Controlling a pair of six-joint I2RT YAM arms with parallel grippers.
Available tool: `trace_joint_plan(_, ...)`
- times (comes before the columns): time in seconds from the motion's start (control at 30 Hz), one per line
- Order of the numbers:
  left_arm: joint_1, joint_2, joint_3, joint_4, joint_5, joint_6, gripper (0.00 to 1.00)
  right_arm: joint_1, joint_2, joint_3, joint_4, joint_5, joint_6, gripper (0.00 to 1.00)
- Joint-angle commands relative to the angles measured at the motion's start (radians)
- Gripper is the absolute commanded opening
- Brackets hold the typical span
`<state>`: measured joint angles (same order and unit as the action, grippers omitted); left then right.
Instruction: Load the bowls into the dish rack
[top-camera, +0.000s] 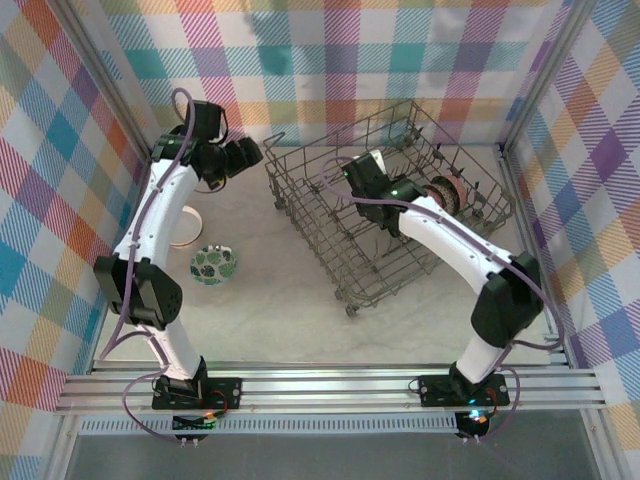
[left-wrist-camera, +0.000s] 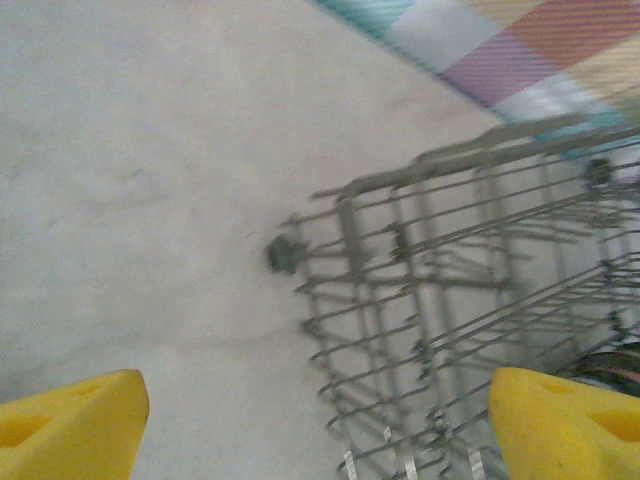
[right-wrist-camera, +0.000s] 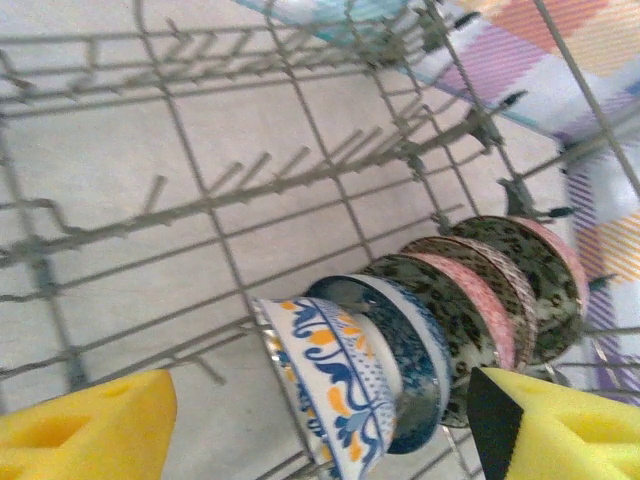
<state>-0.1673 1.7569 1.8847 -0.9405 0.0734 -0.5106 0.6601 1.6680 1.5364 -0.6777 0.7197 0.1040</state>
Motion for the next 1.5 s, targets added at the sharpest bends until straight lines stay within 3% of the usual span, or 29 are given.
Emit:
trace_joint_plan(0.0,0.011,-0.126,-0.126,-0.122,-0.097,-0.108,0.88,0.001,-0.062,-0.067,0.072,-0.163,-0.025,0.78)
trace_joint_plan(0.2,0.01,-0.287,-0.414,-0.112,-0.162,-0.208,0.87,-0.001,-0.162,-0.166,0.139,-0.255,-0.031,0.78)
trace_joint_plan(0.33,0.014,-0.257,-0.494,-0.08,-0.166,-0.205,0.87,0.0,-0.217,-0.22,0.181,-0.269,-0.045,0.78)
trace_joint_plan(0.53,0.04,-0.111,-0.48,-0.042,-0.131,-0.185,0.86,-0.002,-0.259,-0.27,0.221,-0.249,-0.06,0.78)
trace_joint_plan(0.8,0.089,0.049,-0.455,-0.02,-0.094,-0.167,0.75,-0.005,-0.255,-0.28,0.244,-0.195,-0.092,0.78)
trace_joint_plan(1.03,0.095,0.115,-0.453,-0.009,-0.096,-0.157,0.71,-0.011,-0.221,-0.27,0.245,-0.191,-0.08,0.79)
trace_joint_plan(1.47,0.095,0.132,-0.509,0.03,-0.054,-0.136,0.47,-0.011,-0.205,-0.274,0.232,-0.216,-0.064,0.79)
